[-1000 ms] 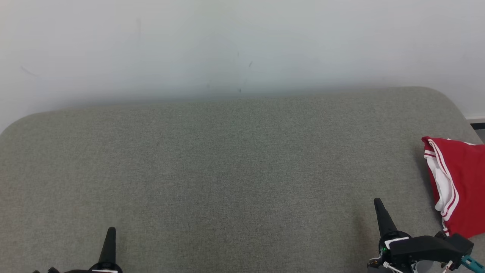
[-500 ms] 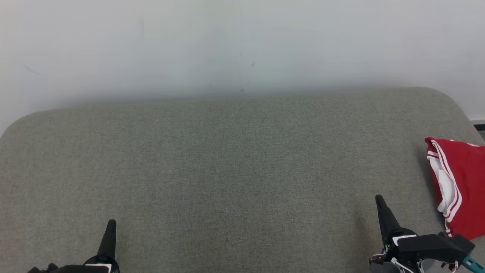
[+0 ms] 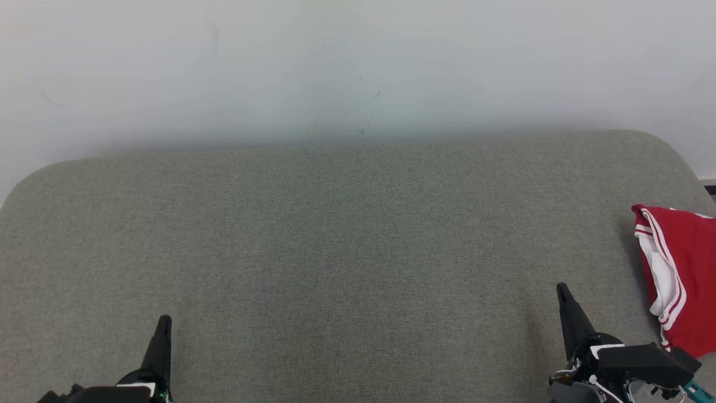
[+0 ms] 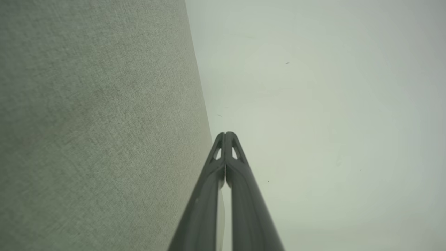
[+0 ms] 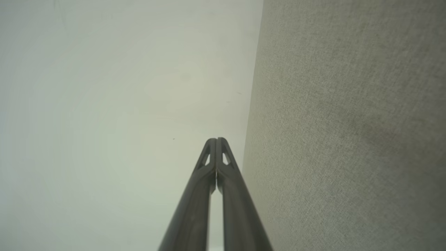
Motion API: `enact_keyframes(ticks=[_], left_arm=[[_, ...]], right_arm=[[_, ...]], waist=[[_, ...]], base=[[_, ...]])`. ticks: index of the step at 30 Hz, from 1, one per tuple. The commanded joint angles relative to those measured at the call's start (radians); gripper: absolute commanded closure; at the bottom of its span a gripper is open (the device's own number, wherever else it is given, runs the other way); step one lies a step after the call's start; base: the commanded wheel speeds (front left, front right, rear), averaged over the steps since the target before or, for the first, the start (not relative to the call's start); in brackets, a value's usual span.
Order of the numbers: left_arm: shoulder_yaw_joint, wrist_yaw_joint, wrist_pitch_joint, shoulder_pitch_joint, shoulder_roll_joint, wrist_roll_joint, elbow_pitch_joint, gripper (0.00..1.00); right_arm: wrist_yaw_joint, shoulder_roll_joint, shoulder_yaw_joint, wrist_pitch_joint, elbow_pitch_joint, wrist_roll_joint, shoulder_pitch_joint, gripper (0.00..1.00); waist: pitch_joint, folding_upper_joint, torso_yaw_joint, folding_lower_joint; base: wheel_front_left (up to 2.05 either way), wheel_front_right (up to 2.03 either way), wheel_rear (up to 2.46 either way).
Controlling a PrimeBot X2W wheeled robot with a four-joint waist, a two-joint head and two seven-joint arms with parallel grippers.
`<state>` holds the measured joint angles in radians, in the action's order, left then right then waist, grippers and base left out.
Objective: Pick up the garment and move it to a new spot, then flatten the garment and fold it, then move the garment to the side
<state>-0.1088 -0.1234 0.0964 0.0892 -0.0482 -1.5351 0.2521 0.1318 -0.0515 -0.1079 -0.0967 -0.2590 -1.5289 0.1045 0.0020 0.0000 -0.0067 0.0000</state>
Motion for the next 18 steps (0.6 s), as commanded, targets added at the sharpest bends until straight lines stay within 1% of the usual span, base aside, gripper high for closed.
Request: enact_keyframes(ticks=[1, 10, 18], left_arm=[[-0.005, -0.006, 0.007, 0.02, -0.003, -0.023, -0.006, 1.0], [-0.008, -0.01, 0.022, 0.026, -0.003, -0.083, -0.009, 1.0], [-0.008, -0.009, 0.02, 0.025, -0.003, -0.08, -0.009, 1.0]], right_arm=[[-0.002, 0.002, -0.003, -0.007, 0.008, -0.029, 0.007, 1.0], [-0.002, 0.002, -0.008, -0.021, 0.018, -0.089, 0.007, 1.0], [-0.002, 0.002, -0.007, -0.021, 0.017, -0.085, 0.006, 1.0]], waist=[[0.0, 0.0, 0.001, 0.0], [0.001, 0.0, 0.007, 0.0], [0.001, 0.0, 0.007, 0.0]], base=[[0.0, 0.0, 0.0], [0.0, 0.0, 0.0], [0.0, 0.0, 0.0]])
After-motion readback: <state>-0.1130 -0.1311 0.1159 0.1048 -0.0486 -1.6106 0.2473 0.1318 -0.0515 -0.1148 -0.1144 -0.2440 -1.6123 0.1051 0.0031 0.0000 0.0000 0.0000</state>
